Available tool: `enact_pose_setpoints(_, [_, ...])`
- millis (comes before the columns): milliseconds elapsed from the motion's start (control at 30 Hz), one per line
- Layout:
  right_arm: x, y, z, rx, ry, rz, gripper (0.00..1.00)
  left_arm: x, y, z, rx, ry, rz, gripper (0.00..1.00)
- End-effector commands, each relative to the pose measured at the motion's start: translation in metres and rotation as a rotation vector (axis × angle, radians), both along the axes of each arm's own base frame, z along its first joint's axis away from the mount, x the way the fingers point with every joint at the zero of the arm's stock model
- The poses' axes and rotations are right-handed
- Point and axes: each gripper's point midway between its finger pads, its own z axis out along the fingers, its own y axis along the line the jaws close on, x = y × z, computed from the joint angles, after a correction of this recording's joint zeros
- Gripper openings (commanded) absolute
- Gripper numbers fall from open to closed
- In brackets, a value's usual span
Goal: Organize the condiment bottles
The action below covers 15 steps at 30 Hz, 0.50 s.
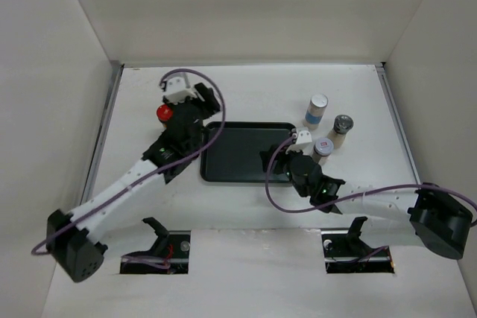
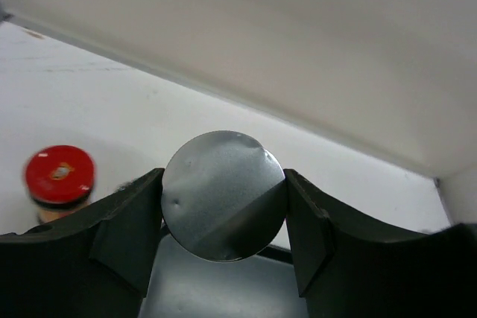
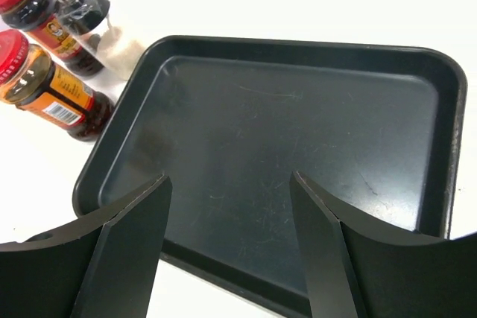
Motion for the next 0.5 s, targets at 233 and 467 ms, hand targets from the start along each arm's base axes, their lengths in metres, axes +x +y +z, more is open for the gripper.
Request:
enact_pose_setpoints(233, [0.016,-0.030,0.028,0.123,-0.055,-0.114,0.72,0.041,-0.070,-0.034,0.029,0.004,-0.086,0.36])
enact_pose_setpoints(467, [0.016,-0.025,0.023,0.115,-0.039,-0.099,0.74,0.062,-0.063,-0.080,0.079,0.074,-0.089,0.39])
